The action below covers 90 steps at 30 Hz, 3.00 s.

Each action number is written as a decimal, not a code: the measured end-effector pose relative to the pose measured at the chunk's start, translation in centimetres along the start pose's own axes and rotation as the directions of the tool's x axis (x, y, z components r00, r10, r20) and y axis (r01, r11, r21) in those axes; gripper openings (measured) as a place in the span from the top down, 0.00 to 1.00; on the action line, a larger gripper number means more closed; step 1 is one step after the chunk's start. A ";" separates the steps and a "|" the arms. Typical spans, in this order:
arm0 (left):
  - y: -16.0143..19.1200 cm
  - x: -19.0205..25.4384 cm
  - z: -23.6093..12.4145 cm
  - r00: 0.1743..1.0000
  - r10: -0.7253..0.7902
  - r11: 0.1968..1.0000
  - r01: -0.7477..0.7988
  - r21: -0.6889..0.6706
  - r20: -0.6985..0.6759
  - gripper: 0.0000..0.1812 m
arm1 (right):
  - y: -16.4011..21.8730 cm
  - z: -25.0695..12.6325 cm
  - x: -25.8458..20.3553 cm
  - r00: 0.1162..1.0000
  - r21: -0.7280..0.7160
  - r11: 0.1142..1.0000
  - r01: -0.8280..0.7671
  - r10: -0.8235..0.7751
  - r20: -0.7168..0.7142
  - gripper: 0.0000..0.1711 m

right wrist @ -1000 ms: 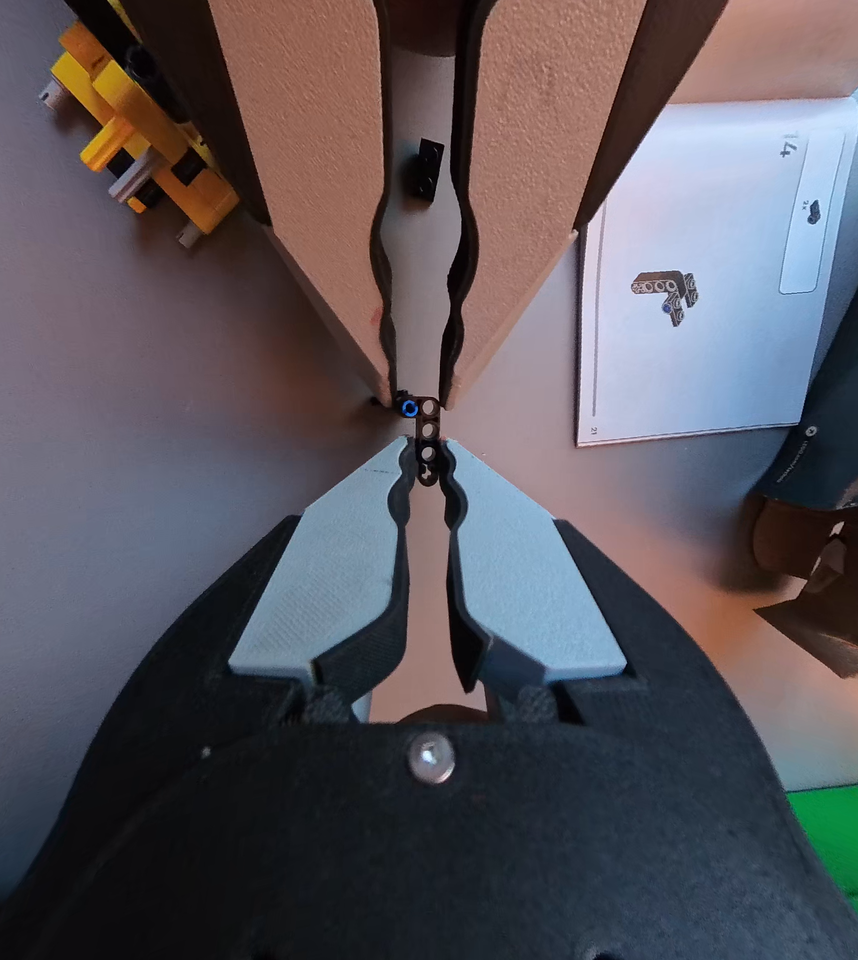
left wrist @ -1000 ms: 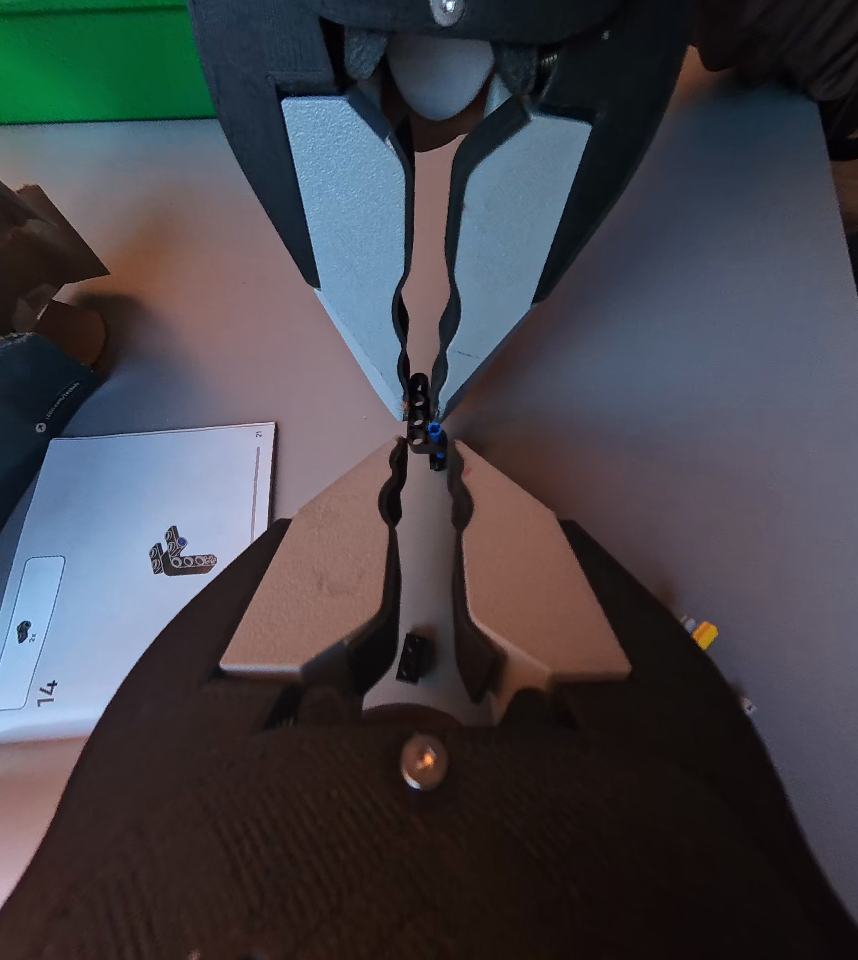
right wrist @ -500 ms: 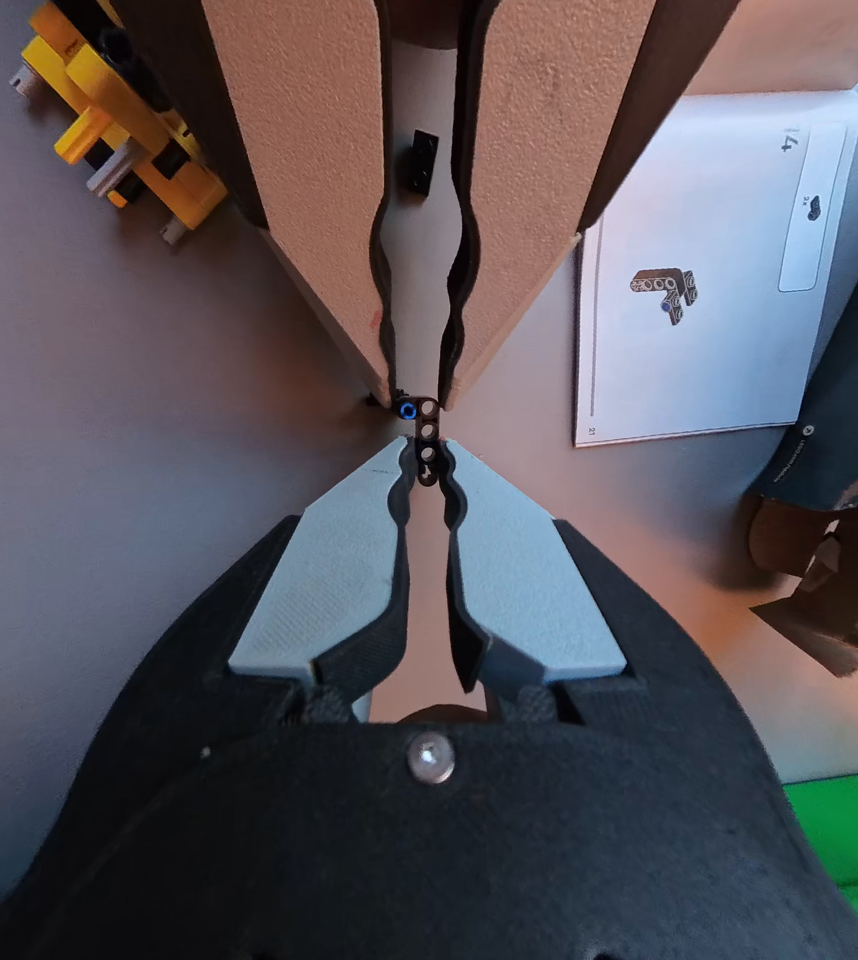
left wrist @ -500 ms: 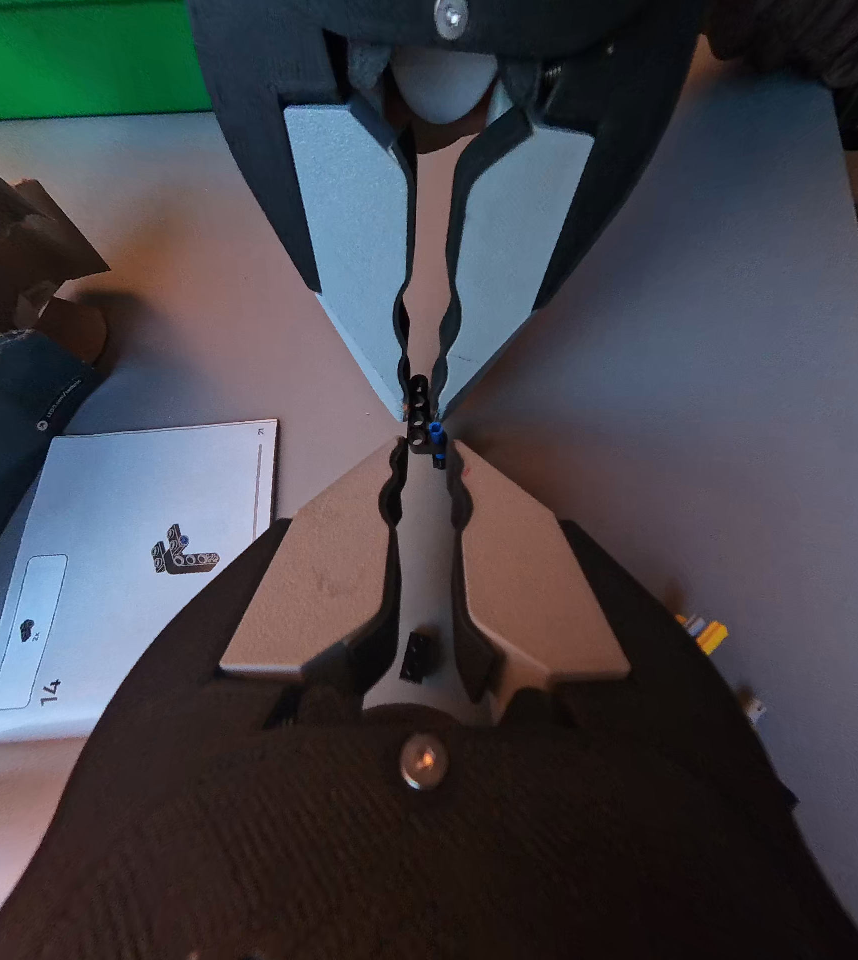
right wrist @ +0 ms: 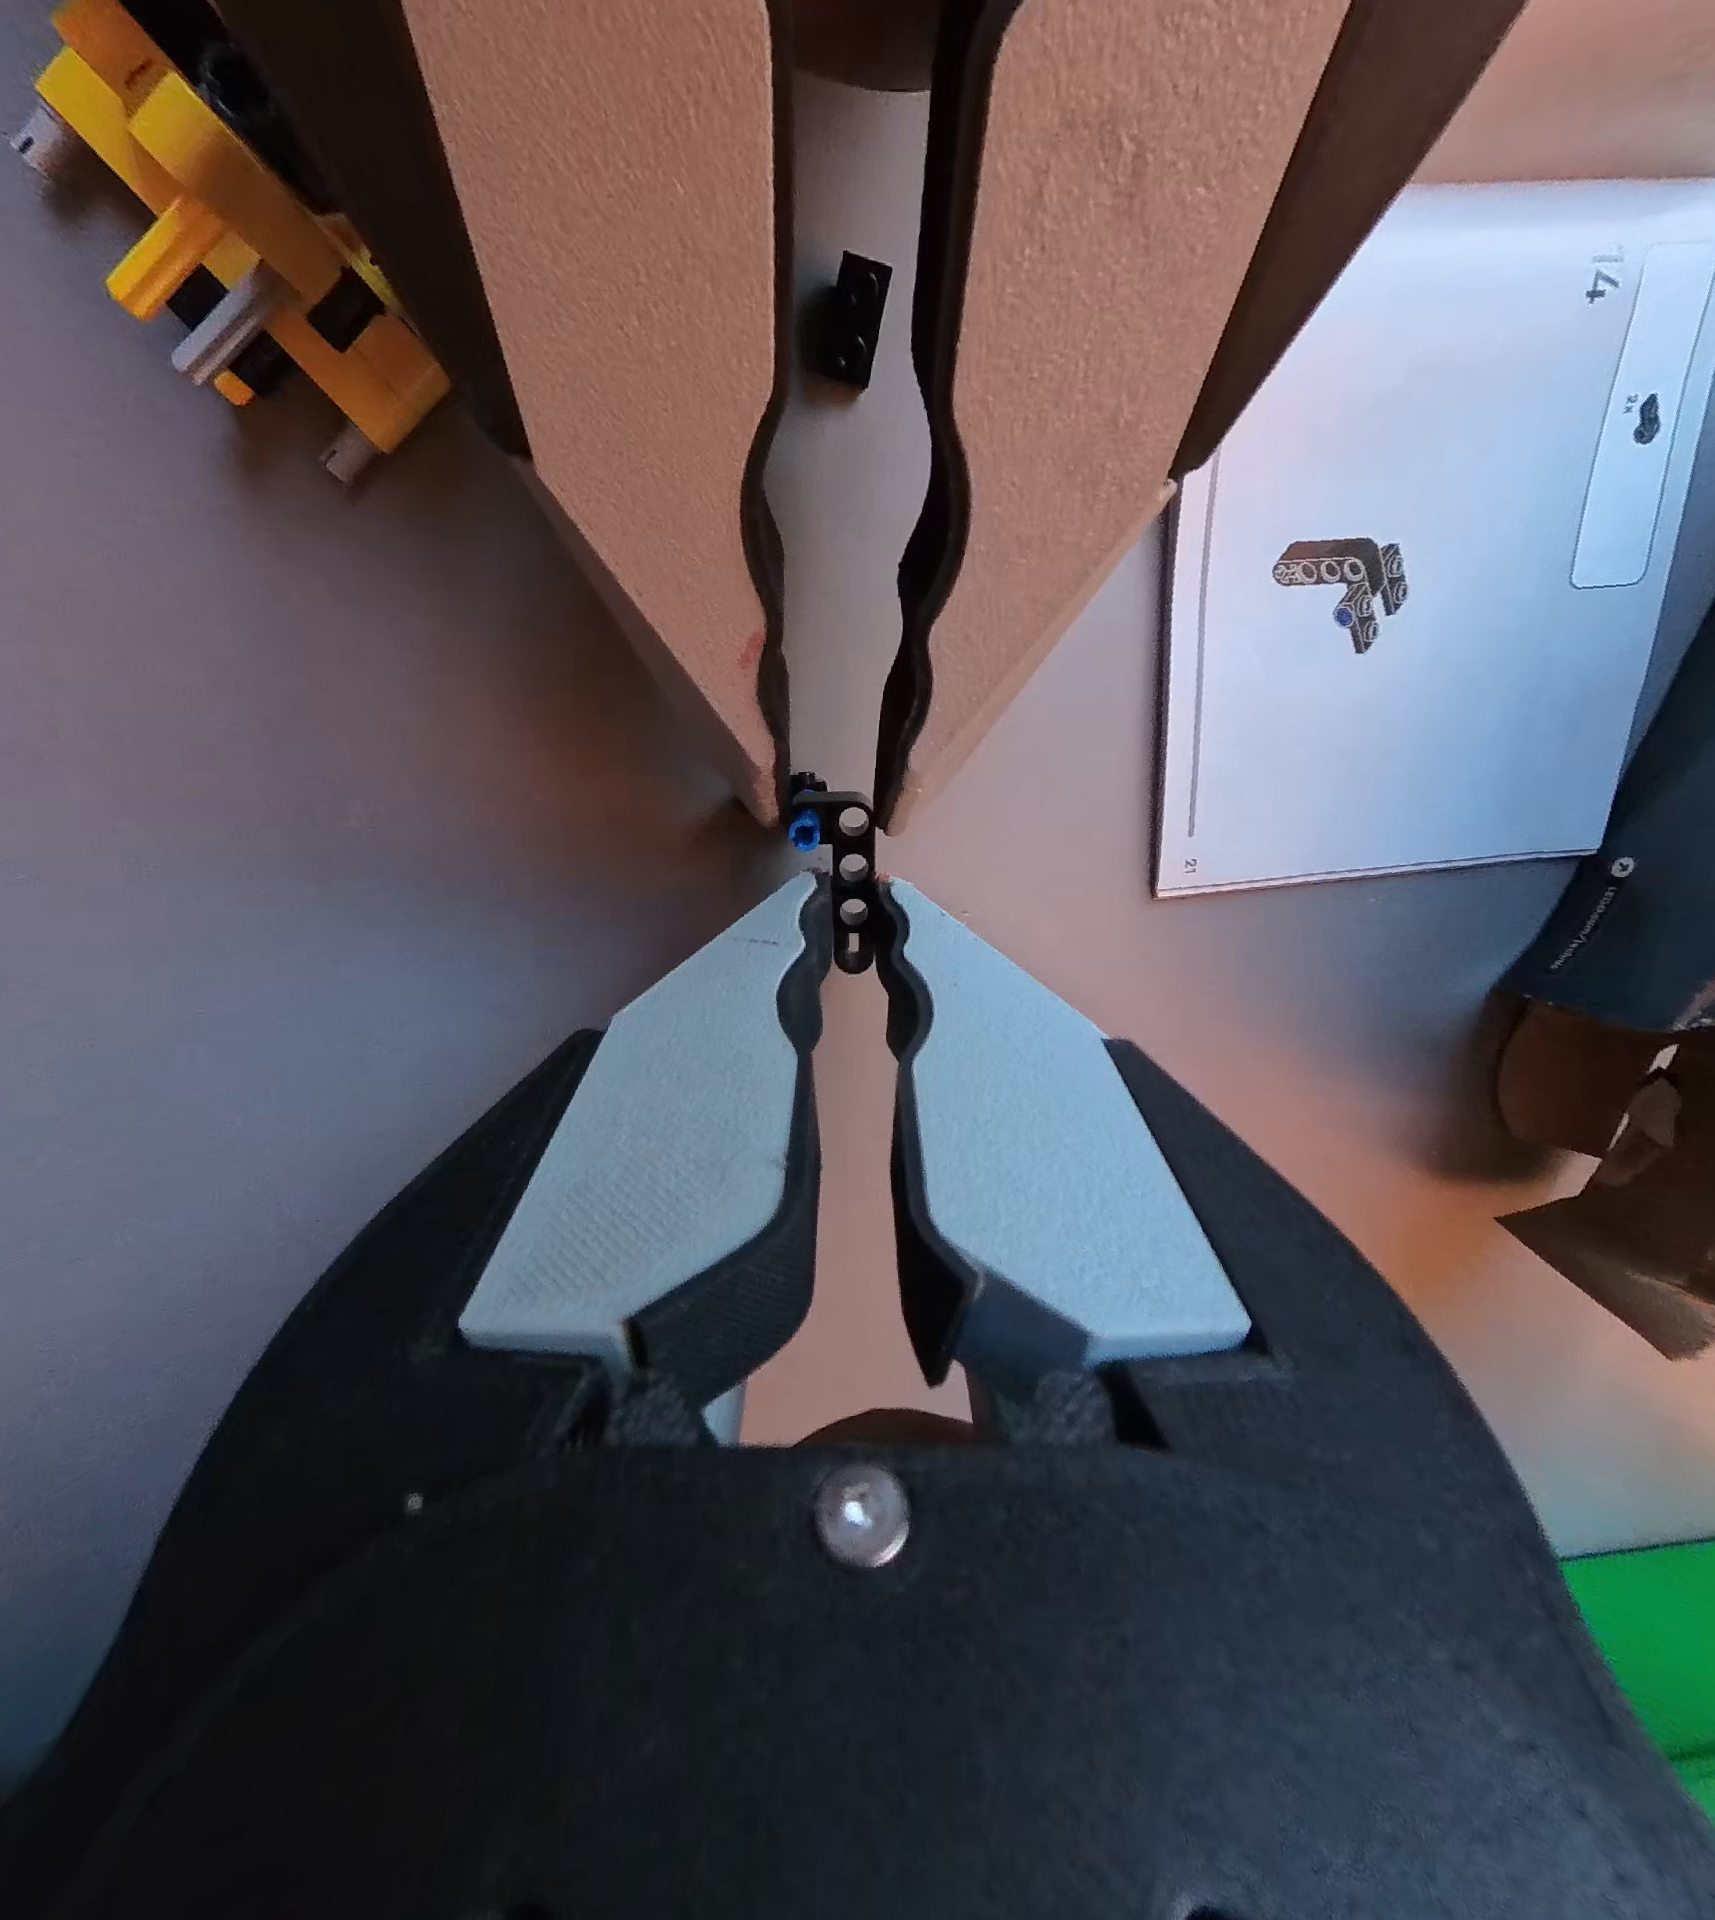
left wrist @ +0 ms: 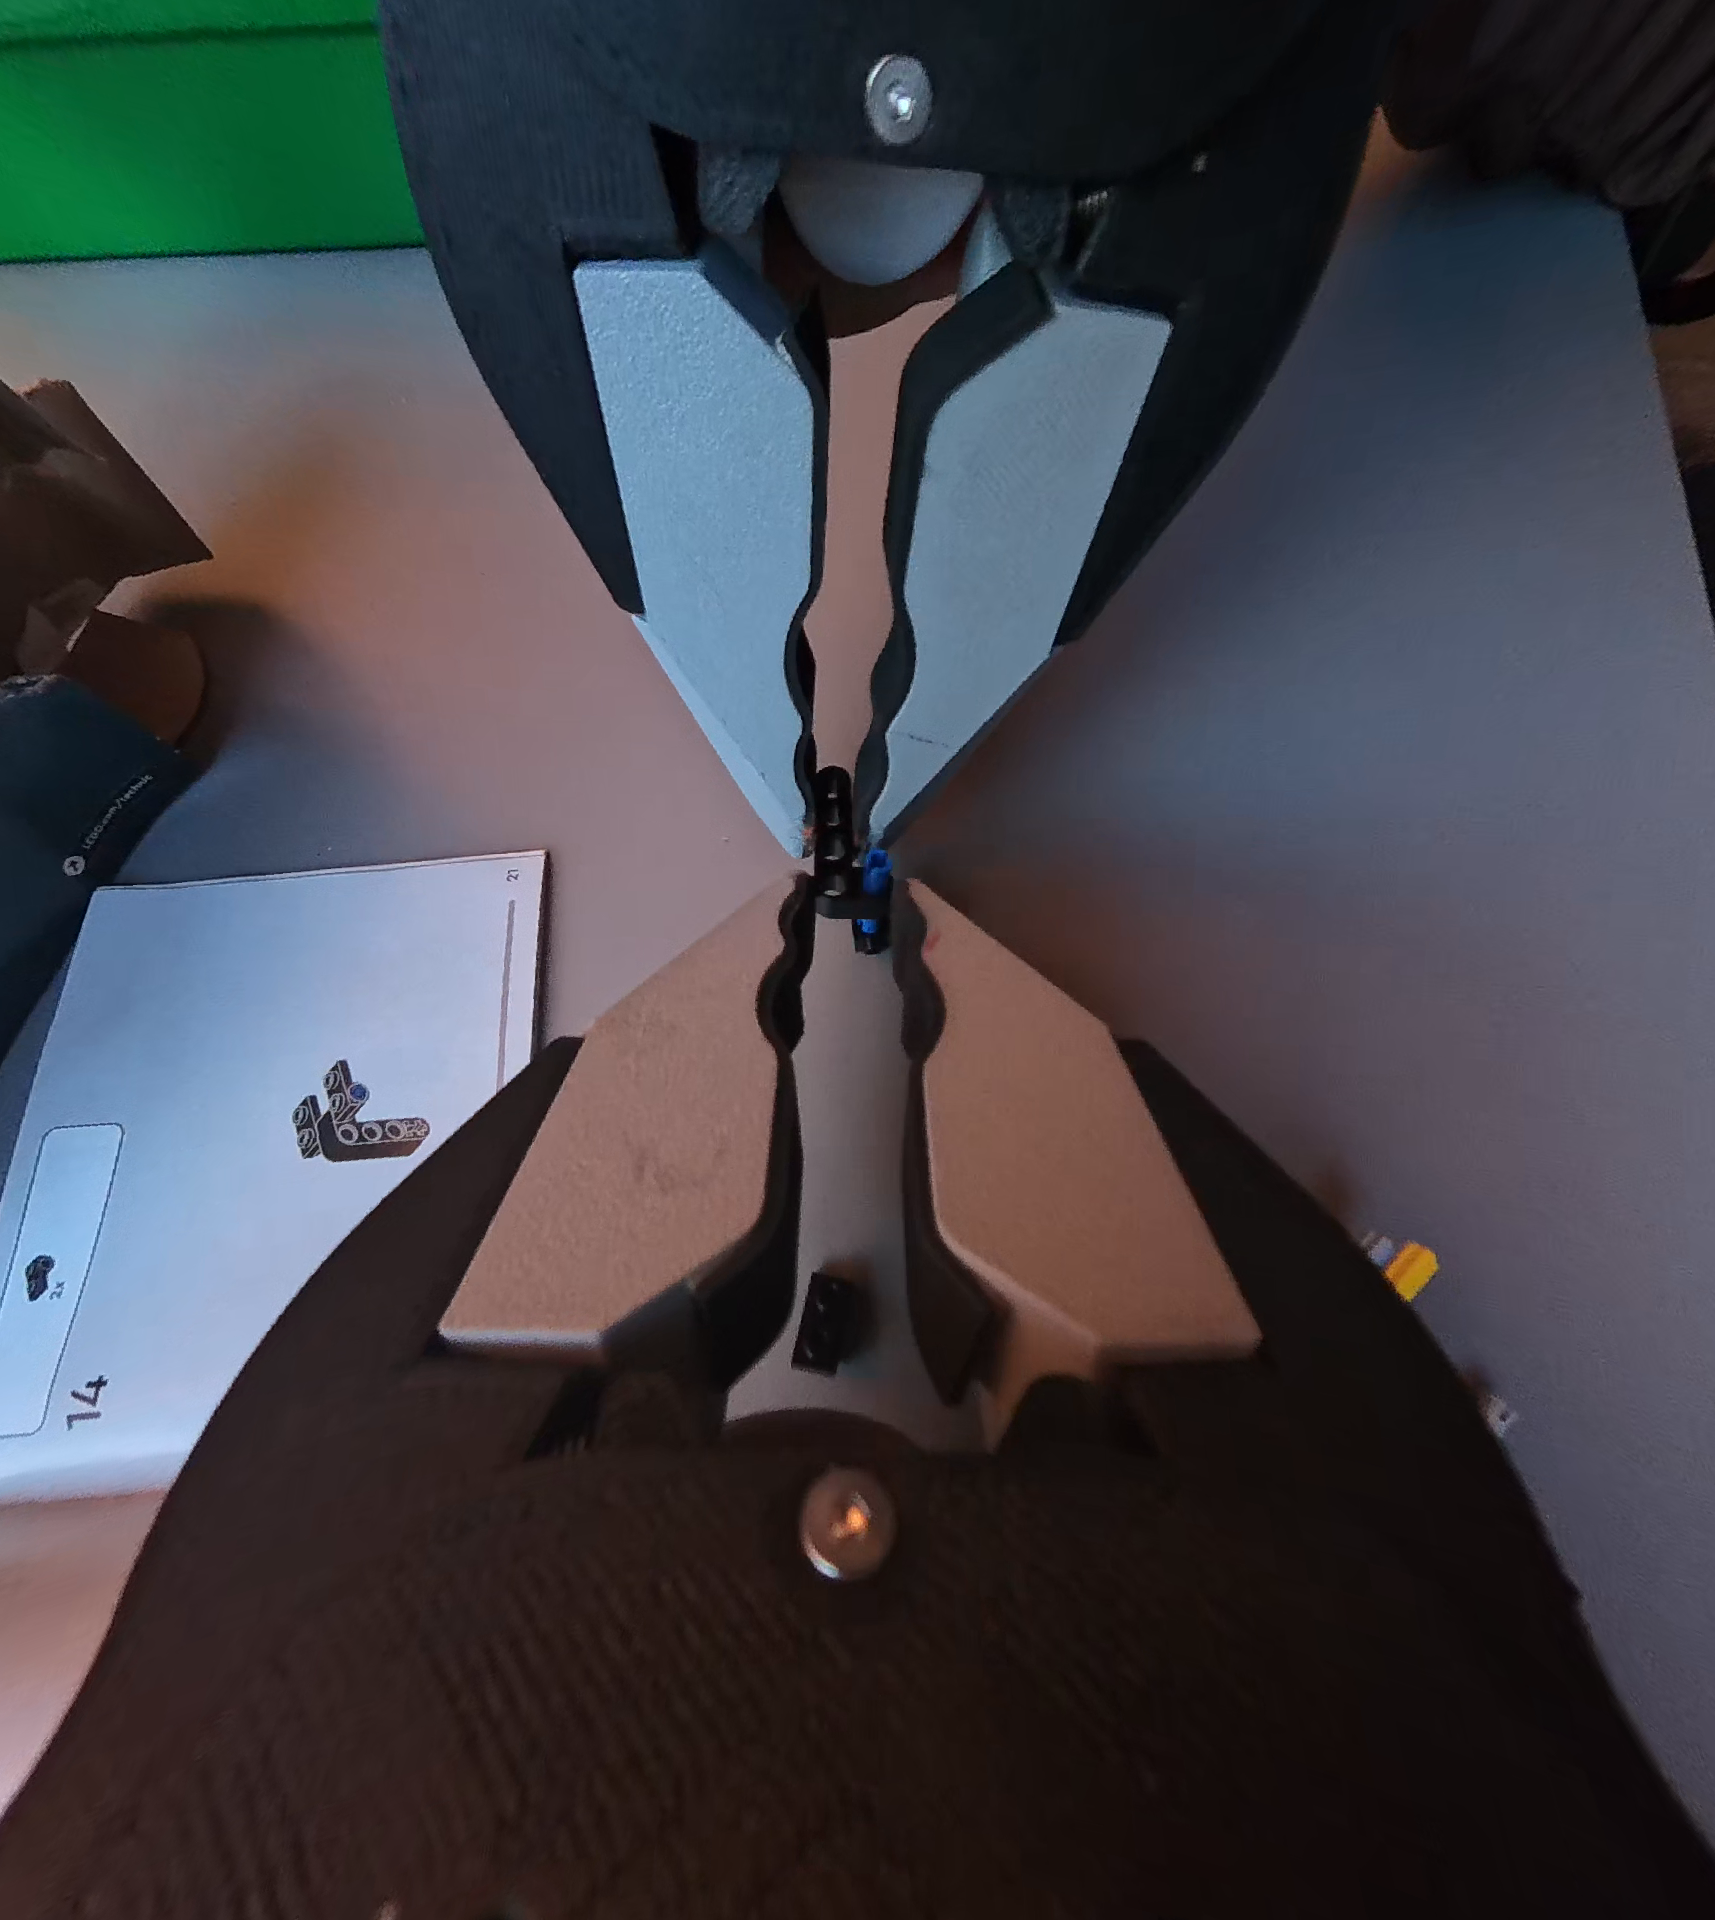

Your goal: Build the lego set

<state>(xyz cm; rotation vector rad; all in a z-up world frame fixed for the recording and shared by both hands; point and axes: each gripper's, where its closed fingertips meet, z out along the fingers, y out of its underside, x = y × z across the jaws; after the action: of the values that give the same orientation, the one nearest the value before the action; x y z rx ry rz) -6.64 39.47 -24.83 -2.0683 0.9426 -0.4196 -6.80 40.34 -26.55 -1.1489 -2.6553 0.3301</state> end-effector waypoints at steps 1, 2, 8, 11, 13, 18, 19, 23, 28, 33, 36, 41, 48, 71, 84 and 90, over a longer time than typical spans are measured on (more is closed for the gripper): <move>0.0 0.0 0.0 1.000 -0.001 1.000 0.001 0.000 -0.001 0.94 | 0.0 0.0 0.0 1.000 0.000 1.000 -0.001 0.001 0.000 0.98; 0.0 -0.1 0.0 1.000 -0.005 1.000 0.005 0.001 0.000 0.94 | 0.0 0.0 0.0 1.000 0.000 1.000 -0.001 0.001 0.000 0.98; -0.3 -0.2 -0.2 0.999 -0.046 0.998 0.047 0.029 -0.016 0.94 | -0.1 -0.4 0.2 1.000 0.014 1.000 -0.012 0.012 0.005 0.98; -0.1 -0.2 -0.2 0.993 -0.105 0.993 0.108 0.045 -0.053 0.94 | -0.2 -0.3 0.2 1.000 0.028 0.999 -0.022 0.021 0.018 0.97; 0.0 -0.3 -0.3 0.988 -0.137 0.989 0.140 0.048 -0.069 0.94 | -0.2 -0.2 0.2 0.999 0.044 0.999 -0.027 0.026 0.023 0.97; 0.0 -0.4 -0.3 0.988 -0.140 0.988 0.143 0.050 -0.061 0.94 | -0.4 -0.5 0.3 0.998 0.093 0.995 -0.039 0.035 0.045 0.97; 0.0 -0.4 -0.2 0.988 -0.140 0.989 0.143 0.048 -0.059 0.94 | -0.4 -0.5 0.3 0.998 0.097 0.995 -0.032 0.028 0.048 0.97; -0.1 -0.2 -0.2 0.988 -0.144 0.988 0.147 0.047 -0.057 0.94 | -0.7 -0.3 0.1 0.998 0.126 0.992 -0.006 -0.001 0.055 0.97; -0.4 -0.2 -0.6 0.986 -0.154 0.985 0.157 0.069 -0.057 0.95 | -1.1 -0.5 0.1 0.998 0.161 0.987 -0.001 -0.009 0.060 0.98; -0.1 0.0 -0.6 0.984 -0.162 0.984 0.166 0.058 -0.072 0.95 | -1.1 -0.5 -0.1 0.996 0.189 0.982 -0.004 -0.013 0.090 0.98; -0.1 -0.1 -0.6 0.982 -0.171 0.982 0.176 0.063 -0.079 0.95 | -1.2 -0.7 0.0 0.995 0.203 0.979 -0.019 -0.002 0.100 0.98; 0.0 -0.3 -0.6 0.980 -0.185 0.980 0.190 0.059 -0.077 0.95 | -1.2 -0.6 0.1 0.992 0.225 0.973 -0.047 0.020 0.123 0.98; -0.1 -0.1 -0.6 0.979 -0.186 0.980 0.191 0.060 -0.088 0.98 | -0.8 -0.4 0.2 0.993 0.205 0.977 -0.053 0.029 0.117 0.98; 0.0 -0.1 0.0 0.980 -0.182 0.982 0.185 0.031 -0.085 0.93 | -1.0 -0.3 -0.1 0.994 0.193 0.981 -0.027 0.006 0.108 0.98; 0.0 -0.2 0.0 0.983 -0.166 0.985 0.169 0.034 -0.074 0.93 | -0.8 -0.2 0.1 0.996 0.169 0.985 -0.016 0.001 0.089 0.98; -0.5 -0.1 -0.2 0.980 -0.179 0.981 0.185 0.057 -0.088 0.93 | -0.9 -0.2 0.1 0.997 0.163 0.987 -0.005 -0.009 0.081 0.98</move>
<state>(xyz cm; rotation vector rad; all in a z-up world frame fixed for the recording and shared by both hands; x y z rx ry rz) -6.55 39.62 -24.36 -2.0988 0.7791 -0.6284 -7.45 39.79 -26.08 -1.1040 -2.6397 0.5942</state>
